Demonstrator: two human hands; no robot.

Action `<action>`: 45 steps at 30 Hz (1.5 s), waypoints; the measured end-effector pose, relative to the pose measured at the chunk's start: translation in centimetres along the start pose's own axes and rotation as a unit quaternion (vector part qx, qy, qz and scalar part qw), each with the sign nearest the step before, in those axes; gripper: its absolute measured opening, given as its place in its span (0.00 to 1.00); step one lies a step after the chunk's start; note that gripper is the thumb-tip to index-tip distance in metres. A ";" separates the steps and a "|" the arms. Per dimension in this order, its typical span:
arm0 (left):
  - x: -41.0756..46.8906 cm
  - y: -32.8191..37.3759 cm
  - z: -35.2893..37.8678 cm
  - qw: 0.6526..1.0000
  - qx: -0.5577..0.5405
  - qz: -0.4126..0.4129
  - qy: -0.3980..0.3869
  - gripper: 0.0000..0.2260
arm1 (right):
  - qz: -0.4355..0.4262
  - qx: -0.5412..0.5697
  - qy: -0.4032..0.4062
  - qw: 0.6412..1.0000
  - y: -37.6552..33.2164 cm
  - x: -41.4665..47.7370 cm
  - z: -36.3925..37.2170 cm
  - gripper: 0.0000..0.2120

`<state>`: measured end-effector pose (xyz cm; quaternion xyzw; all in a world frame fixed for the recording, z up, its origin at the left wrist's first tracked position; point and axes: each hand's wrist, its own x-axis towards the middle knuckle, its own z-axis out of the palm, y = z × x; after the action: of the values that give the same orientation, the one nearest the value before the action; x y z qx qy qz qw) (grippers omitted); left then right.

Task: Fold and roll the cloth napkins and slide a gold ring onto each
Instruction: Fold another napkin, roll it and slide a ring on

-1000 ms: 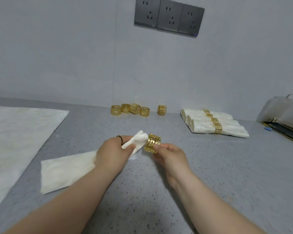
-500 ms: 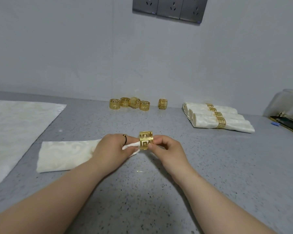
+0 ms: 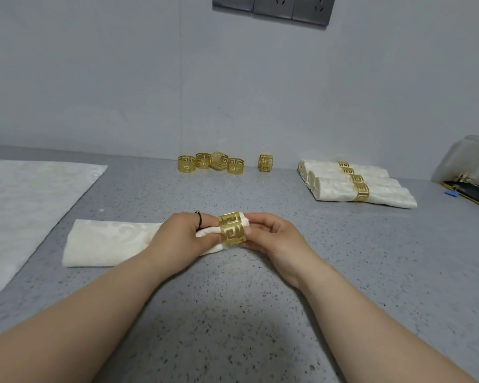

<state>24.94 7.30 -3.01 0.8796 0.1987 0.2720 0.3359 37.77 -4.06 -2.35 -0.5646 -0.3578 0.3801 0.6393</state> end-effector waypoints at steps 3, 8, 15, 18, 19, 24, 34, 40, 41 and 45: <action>-0.1 0.6 0.1 1.000 0.009 -0.013 -0.007 0.03 | -0.012 -0.046 0.015 0.999 0.1 0.0 0.1 0.09; -0.4 1.9 -0.2 0.984 0.178 0.027 -0.003 0.22 | -0.028 -0.098 0.041 0.994 0.5 0.2 0.5 0.09; 0.2 2.4 1.2 0.923 0.374 0.085 0.013 0.24 | -0.028 -0.103 0.047 0.993 0.6 0.1 0.5 0.09; 0.2 1.5 0.1 0.932 0.357 0.066 0.013 0.20 | -0.013 -0.049 0.059 0.997 0.4 0.2 0.2 0.10; 0.2 1.2 -0.2 0.936 0.347 0.058 0.012 0.19 | -0.010 -0.038 0.060 0.997 0.3 0.2 0.1 0.10; 0.4 0.9 -1.4 0.938 0.344 0.025 -0.012 0.18 | -0.025 -0.018 0.089 0.996 -0.1 0.2 -0.6 0.09; 0.5 0.1 -3.1 0.935 0.353 -0.018 -0.038 0.20 | 0.004 0.064 0.148 0.987 -0.7 0.6 -1.9 0.05; 0.5 0.6 -2.5 0.929 0.366 0.031 -0.044 0.24 | 0.028 -0.044 0.161 0.986 -0.4 0.7 -1.7 0.03; 0.4 0.6 -2.3 0.929 0.365 0.038 -0.048 0.26 | 0.027 -0.056 0.160 0.985 -0.4 0.6 -1.7 0.01; 0.4 0.6 -2.2 0.935 0.344 0.039 -0.069 0.38 | 0.008 -0.090 0.142 0.986 -0.3 0.5 -1.9 0.12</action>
<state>24.03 8.14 -1.11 0.9650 0.2223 0.1381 0.0145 39.71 -4.51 -2.28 -0.6711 -0.2913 0.2671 0.6272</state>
